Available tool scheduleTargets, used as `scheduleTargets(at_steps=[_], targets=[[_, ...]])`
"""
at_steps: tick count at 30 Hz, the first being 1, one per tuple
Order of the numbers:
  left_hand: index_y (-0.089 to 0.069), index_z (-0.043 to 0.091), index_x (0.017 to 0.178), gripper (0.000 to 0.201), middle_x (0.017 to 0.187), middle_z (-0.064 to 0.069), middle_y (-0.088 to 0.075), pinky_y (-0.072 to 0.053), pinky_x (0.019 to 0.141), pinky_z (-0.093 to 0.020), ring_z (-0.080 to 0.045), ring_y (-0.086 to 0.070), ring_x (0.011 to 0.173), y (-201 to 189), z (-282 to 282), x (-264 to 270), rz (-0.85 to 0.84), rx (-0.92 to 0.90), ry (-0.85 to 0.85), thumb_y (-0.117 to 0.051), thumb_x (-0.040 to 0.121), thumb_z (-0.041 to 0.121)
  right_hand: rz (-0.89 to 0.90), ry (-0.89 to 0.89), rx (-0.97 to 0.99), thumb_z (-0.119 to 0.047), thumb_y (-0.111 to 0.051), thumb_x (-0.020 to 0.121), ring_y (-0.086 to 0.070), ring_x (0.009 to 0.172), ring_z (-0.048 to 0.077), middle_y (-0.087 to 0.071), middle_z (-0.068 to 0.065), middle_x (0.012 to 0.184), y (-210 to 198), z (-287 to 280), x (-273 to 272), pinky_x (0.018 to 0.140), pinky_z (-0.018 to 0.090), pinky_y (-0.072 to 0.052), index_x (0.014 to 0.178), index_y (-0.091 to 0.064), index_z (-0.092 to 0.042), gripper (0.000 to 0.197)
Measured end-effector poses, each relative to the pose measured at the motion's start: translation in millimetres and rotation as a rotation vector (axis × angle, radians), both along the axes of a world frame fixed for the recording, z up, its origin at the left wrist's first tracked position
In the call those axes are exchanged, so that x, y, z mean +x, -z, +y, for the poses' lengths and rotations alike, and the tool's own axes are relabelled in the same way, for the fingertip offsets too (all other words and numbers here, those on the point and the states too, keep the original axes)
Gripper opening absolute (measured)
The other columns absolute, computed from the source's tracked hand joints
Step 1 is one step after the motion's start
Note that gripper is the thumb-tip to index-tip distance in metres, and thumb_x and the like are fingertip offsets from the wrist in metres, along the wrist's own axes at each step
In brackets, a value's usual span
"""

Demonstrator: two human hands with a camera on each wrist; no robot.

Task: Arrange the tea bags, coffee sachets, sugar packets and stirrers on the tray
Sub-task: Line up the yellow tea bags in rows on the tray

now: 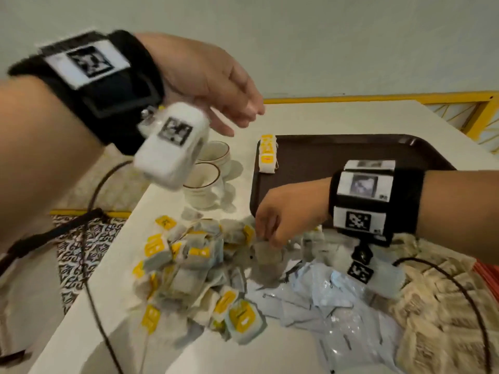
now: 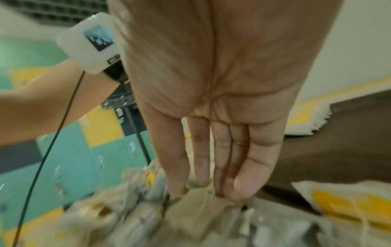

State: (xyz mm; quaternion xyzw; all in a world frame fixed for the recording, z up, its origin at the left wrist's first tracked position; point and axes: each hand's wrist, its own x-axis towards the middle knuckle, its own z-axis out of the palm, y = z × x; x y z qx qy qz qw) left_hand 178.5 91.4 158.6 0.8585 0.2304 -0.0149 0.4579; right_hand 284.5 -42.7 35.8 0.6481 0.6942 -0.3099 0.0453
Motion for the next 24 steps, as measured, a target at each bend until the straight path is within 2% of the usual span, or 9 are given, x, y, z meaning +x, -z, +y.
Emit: scheduleTargets(at_steps=[3,5,7,10,12,15,18,20,24], targets=[[-0.074,0.022,0.087,0.025,0.079,0.003,-0.069,-0.058,0.067,-0.031,-0.013,-0.067,0.078,25.5,-31.5,-42.6,0.159,0.1,0.231,-0.085,0.064,0.021,-0.186,-0.105,0.054,-0.034,-0.074,0.078,-0.06,0.096,0.017,-0.062,-0.004,0.108,11.3,-7.9,-15.2,0.085,0.031,-0.052,0.12,-0.06,-0.021,0.046],[-0.074,0.033,0.094,0.026,0.087,0.011,-0.068,-0.053,0.073,-0.021,-0.011,-0.065,0.088,56.5,-50.0,-58.8,0.298,0.274,0.434,-0.083,0.069,0.033,-0.239,-0.145,0.087,-0.029,-0.072,0.08,-0.055,0.096,0.016,-0.054,-0.007,0.104,15.4,-9.7,-22.9,0.08,0.024,-0.045,0.123,-0.056,-0.02,0.047],[-0.07,0.034,0.105,0.033,0.096,0.016,-0.062,-0.046,0.073,-0.009,-0.005,-0.059,0.093,87.2,-67.3,-67.0,0.358,0.389,0.567,-0.08,0.074,0.035,-0.266,-0.167,0.144,-0.026,-0.063,0.088,-0.056,0.097,0.018,-0.056,-0.005,0.102,16.7,-7.2,-24.4,0.074,0.022,-0.038,0.121,-0.059,-0.017,0.035],[-0.061,0.035,0.119,0.048,0.102,0.015,-0.052,-0.046,0.084,-0.022,-0.006,-0.053,0.098,118.6,-85.4,-70.3,0.366,0.458,0.657,-0.078,0.074,0.039,-0.242,-0.06,0.254,-0.027,-0.061,0.091,-0.058,0.087,0.016,-0.062,-0.003,0.096,6.7,-3.2,-13.7,0.07,0.022,-0.037,0.109,-0.064,-0.016,0.021],[-0.057,0.034,0.121,0.049,0.105,0.011,-0.05,-0.043,0.09,-0.03,-0.011,-0.049,0.103,130.6,-92.1,-67.7,0.389,0.529,0.696,-0.075,0.076,0.039,-0.168,0.082,0.296,-0.026,-0.065,0.088,-0.062,0.071,0.012,-0.062,-0.008,0.083,-7.9,-6.2,0.9,0.065,0.021,-0.042,0.102,-0.064,-0.018,0.016],[-0.06,0.03,0.111,0.032,0.102,0.011,-0.055,-0.044,0.088,-0.029,-0.01,-0.051,0.099,137.3,-96.3,-64.6,0.369,0.556,0.683,-0.071,0.082,0.031,-0.142,0.146,0.277,-0.03,-0.065,0.088,-0.063,0.057,0.009,-0.063,-0.006,0.071,-25.7,-19.3,24.5,0.065,0.025,-0.049,0.082,-0.062,-0.022,0.01],[-0.062,0.027,0.106,0.026,0.096,0.013,-0.062,-0.047,0.081,-0.022,-0.004,-0.056,0.089,138.3,-94.2,-61.9,0.374,0.503,0.612,-0.072,0.082,0.026,-0.241,0.108,0.068,-0.034,-0.067,0.085,-0.063,0.062,0.011,-0.061,-0.008,0.067,-21.0,-34.2,37.5,0.067,0.026,-0.049,0.08,-0.065,-0.017,0.018],[-0.061,0.028,0.106,0.032,0.091,0.016,-0.061,-0.046,0.079,-0.02,-0.003,-0.057,0.085,136.9,-94.1,-60.7,0.398,0.483,0.579,-0.075,0.078,0.031,-0.306,0.086,0.006,-0.034,-0.069,0.084,-0.062,0.072,0.013,-0.063,-0.007,0.075,-7.1,-39.6,38.0,0.069,0.024,-0.048,0.087,-0.068,-0.017,0.017],[-0.059,0.027,0.1,0.033,0.094,0.011,-0.062,-0.049,0.077,-0.024,-0.007,-0.058,0.086,138.9,-97.5,-59.5,0.471,0.509,0.576,-0.078,0.074,0.032,-0.344,0.122,0.184,-0.024,-0.071,0.082,-0.051,0.075,0.012,-0.053,-0.009,0.076,15.8,-40.7,37.2,0.06,0.02,-0.036,0.083,-0.062,-0.019,0.011]])
